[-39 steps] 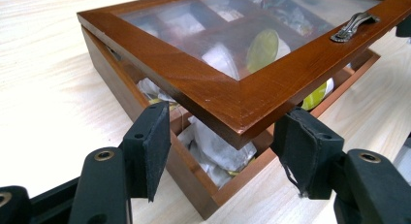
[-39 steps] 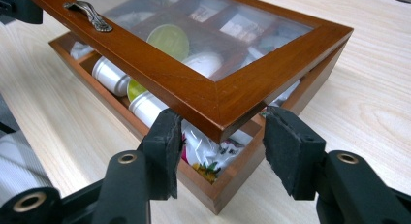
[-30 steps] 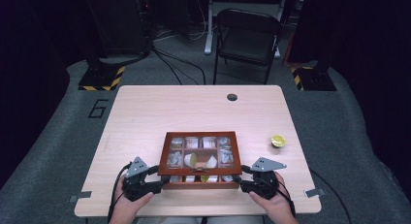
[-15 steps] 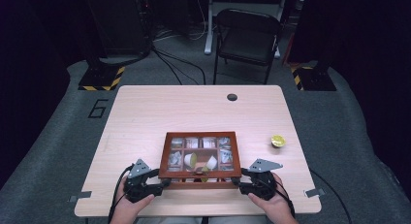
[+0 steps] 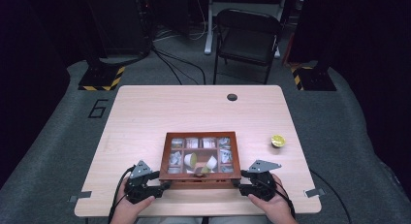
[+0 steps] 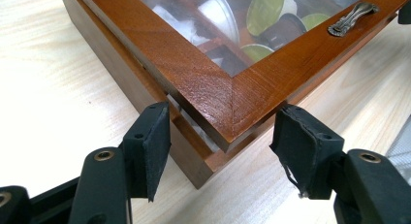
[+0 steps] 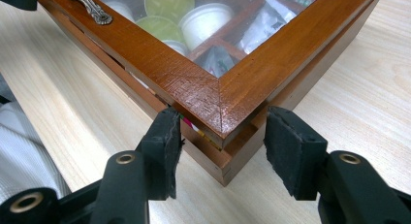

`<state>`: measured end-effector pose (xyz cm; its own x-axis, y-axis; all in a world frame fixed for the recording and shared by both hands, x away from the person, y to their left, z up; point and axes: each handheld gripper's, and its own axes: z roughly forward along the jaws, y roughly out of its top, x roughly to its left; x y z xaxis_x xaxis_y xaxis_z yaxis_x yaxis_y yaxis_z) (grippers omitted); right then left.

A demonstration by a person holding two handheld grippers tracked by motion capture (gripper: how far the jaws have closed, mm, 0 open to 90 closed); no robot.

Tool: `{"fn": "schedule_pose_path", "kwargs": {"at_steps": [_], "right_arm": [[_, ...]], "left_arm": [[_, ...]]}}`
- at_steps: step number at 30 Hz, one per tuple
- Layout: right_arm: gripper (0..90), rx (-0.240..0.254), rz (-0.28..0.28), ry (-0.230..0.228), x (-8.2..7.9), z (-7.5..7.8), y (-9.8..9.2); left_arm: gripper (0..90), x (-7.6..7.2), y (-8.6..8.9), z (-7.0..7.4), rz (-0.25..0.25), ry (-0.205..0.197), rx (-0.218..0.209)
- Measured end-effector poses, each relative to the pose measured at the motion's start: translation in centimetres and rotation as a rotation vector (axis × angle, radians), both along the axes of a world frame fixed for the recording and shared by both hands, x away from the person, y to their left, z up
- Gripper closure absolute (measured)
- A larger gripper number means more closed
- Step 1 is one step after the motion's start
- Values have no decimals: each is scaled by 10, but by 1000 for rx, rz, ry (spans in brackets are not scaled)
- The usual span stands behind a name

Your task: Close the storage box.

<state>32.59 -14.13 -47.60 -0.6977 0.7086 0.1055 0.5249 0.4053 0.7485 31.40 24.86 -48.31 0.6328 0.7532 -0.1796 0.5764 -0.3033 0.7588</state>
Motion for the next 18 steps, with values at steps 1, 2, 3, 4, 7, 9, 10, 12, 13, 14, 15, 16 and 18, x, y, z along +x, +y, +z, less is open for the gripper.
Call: {"fn": "schedule_pose_path", "kwargs": {"at_steps": [1,2,3,4,7,9,10,12,13,14,15,16,18], "right_arm": [[475,-5,3,-1,0,0,0],[475,-8,3,-2,0,0,0],[475,-8,5,0,0,0,0],[475,-11,5,-2,0,-1,0],[475,-15,10,7,0,-2,0],[474,-23,11,19,-1,-3,-1],[475,-27,11,24,-1,-4,-2],[474,-28,14,36,1,-5,-3],[474,-31,18,39,1,-6,-3],[474,-33,18,39,1,-6,-3],[474,-33,18,41,1,-6,-3],[474,-38,20,40,1,-6,-3],[469,-35,16,40,0,-6,-2]], "left_arm": [[387,0,0,0,-2,3,0],[387,0,0,0,-1,7,1],[387,0,1,-1,-4,16,5],[387,0,0,-1,-2,12,9],[386,1,-1,-3,-8,27,21],[379,1,-1,-4,-7,25,35],[378,2,-1,-5,-16,41,39],[379,3,0,-7,-13,55,34],[379,2,0,-7,-12,61,32],[379,2,0,-6,-14,57,32],[379,1,0,-5,-14,62,23],[379,0,1,-5,-7,51,15],[380,-1,4,-3,-6,49,10]]}}
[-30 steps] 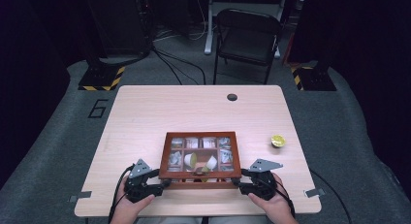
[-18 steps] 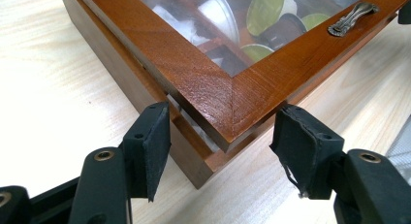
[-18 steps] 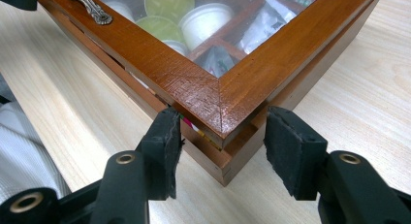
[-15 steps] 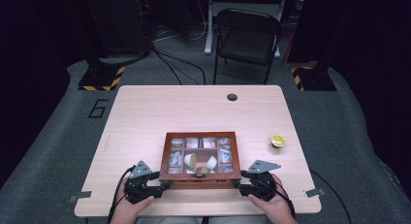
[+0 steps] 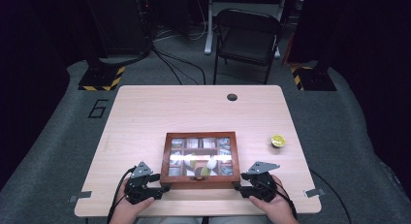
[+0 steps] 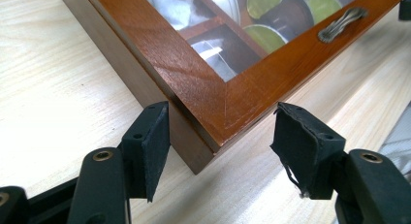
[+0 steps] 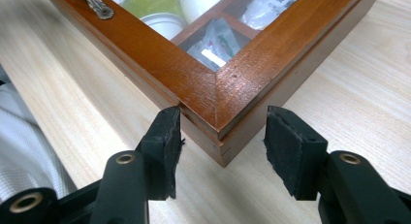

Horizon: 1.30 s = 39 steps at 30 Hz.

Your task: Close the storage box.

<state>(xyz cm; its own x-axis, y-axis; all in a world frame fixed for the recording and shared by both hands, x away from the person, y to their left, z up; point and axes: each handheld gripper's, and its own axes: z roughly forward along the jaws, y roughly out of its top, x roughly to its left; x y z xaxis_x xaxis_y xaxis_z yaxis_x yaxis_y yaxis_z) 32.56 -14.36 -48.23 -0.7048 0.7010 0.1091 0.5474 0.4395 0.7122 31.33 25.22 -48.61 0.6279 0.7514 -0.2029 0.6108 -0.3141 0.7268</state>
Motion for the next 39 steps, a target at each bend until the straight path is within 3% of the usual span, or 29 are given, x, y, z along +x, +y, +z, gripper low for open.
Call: {"fn": "schedule_pose_path", "kwargs": {"at_steps": [9,13,17,23,26,35,39], "right_arm": [[459,48,-7,-11,-3,7,-6],[453,78,-16,-26,-6,12,-8],[450,106,-19,-37,-4,15,-11],[443,146,-59,-72,2,20,-16],[436,143,-81,-95,7,21,-19],[423,156,-178,-63,25,9,-37],[421,168,-189,-55,29,7,-39]], "left_arm": [[380,0,7,4,28,-14,-32],[378,2,8,9,34,-41,-33],[375,4,11,10,42,-37,-32],[373,10,17,12,71,-50,-54],[373,14,21,10,93,-46,-61],[373,25,32,7,130,-53,-61],[373,28,33,5,132,-57,-50]]}}
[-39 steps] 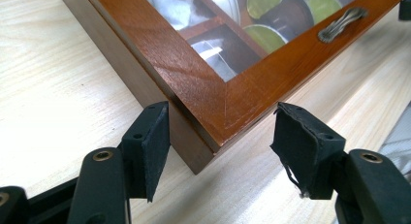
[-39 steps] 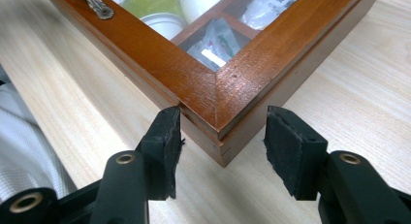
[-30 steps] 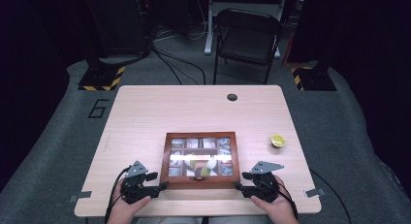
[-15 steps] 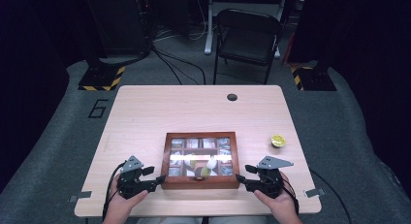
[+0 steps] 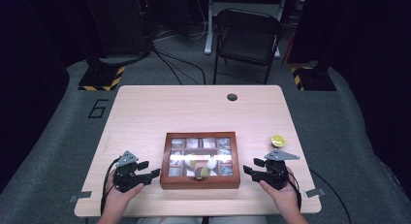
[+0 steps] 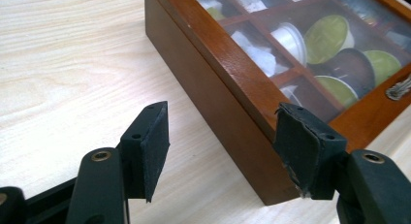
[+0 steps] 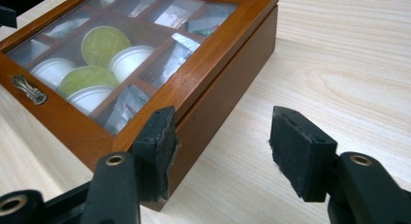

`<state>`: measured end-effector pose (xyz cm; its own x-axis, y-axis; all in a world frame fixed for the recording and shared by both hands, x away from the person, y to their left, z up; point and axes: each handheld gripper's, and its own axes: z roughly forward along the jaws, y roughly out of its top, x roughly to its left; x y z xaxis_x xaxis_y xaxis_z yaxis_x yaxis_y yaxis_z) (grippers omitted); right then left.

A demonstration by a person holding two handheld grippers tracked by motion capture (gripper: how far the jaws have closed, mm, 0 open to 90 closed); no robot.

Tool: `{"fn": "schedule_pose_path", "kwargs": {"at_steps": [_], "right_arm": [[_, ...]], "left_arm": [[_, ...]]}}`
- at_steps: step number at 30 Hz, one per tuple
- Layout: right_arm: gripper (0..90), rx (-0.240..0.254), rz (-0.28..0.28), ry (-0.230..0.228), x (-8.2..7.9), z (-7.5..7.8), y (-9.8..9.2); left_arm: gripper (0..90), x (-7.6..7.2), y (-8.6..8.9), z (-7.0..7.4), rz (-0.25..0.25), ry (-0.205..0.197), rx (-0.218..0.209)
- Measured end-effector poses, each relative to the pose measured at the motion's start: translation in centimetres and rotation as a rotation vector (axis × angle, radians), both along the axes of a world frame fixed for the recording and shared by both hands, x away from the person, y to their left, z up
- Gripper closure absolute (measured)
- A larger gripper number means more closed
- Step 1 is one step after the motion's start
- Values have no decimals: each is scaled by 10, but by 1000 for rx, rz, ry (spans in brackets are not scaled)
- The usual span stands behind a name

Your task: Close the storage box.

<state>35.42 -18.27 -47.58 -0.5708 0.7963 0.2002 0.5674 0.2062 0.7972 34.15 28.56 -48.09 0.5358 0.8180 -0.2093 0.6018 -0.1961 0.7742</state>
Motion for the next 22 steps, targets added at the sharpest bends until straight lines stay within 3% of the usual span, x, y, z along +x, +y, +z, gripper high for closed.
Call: {"fn": "schedule_pose_path", "kwargs": {"at_steps": [3,10,17,20,22], "right_arm": [[413,-18,-2,-14,0,0,0],[394,-60,-49,20,4,-6,-1],[386,-67,-65,14,2,-5,-1],[391,-39,-44,-1,-3,-2,-1],[392,-7,-5,-60,-12,5,-1]], "left_arm": [[373,2,2,-1,4,10,3],[366,5,5,-5,42,52,18],[352,2,4,-2,22,32,-1],[352,-3,3,1,8,10,-20],[352,-8,2,4,-6,6,-44]]}}
